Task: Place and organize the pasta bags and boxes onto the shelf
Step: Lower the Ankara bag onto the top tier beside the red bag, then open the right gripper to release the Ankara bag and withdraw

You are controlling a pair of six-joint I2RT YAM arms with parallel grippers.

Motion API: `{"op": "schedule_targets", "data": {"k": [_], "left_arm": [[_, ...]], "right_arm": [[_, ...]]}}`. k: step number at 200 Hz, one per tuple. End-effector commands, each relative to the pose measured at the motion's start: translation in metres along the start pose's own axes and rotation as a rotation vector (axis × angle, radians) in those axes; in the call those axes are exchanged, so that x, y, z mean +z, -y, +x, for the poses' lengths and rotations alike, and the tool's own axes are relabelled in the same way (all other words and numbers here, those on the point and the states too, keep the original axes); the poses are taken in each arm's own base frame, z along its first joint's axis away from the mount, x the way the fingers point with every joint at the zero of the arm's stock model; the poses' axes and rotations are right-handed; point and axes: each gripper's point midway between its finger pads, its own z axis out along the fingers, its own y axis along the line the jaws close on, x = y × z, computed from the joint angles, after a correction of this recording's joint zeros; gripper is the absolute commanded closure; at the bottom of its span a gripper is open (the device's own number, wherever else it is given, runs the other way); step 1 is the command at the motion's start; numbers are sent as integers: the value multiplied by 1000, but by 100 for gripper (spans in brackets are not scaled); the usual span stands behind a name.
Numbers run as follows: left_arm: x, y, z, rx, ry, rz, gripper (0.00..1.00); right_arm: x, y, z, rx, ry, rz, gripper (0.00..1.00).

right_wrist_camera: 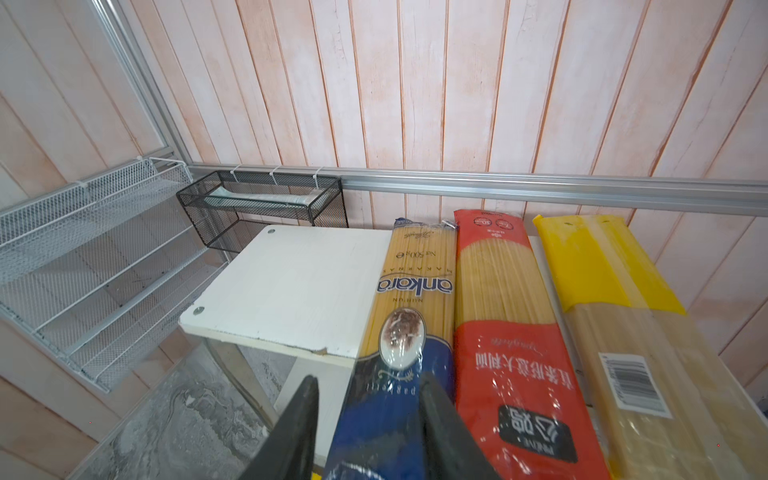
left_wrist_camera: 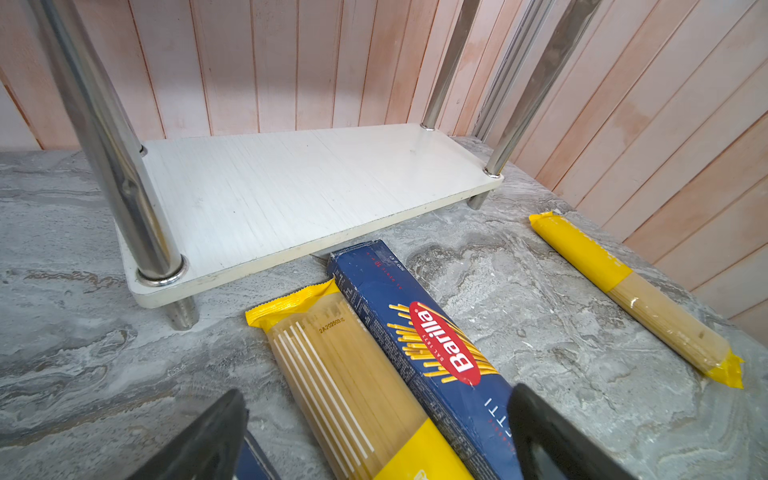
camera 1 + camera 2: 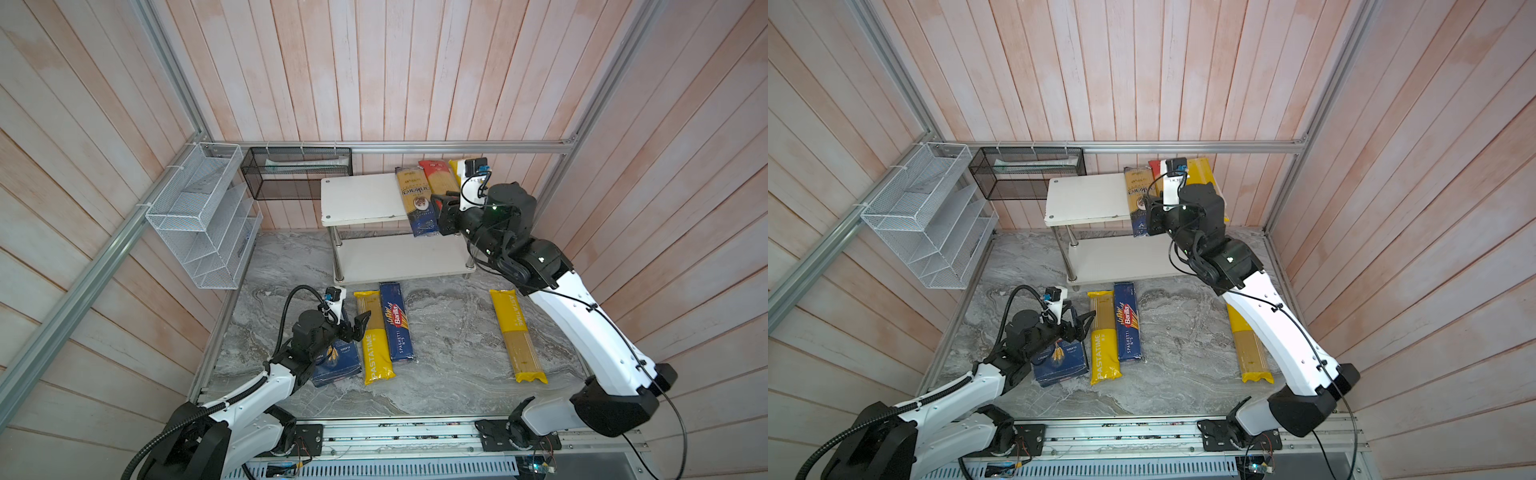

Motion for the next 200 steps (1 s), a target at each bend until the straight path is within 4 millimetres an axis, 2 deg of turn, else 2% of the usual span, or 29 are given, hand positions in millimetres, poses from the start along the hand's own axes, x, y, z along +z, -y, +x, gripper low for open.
{"op": "schedule_targets", "data": {"k": [1,24,50,88,124,200], "left_arm": [[0,6,-4,9,7,25,0],[0,5,-4,10,8,24,0],[1,6,-4,8,6,26,0],[0,5,-3,10,6,23,0],[1,6,-4,6,7,28,1],[1,4,-3,8,3,19,0]], "right_arm": [[6,-11,29,14,-62,-65,62],[8,-12,55,17,-121,-88,64],[11,-12,73,25,-157,-95,66],[7,-17,85,55,-172,-132,67],[13,-15,100,51,-214,-122,67],[37,-9,98,40,-189,-121,67]]}}
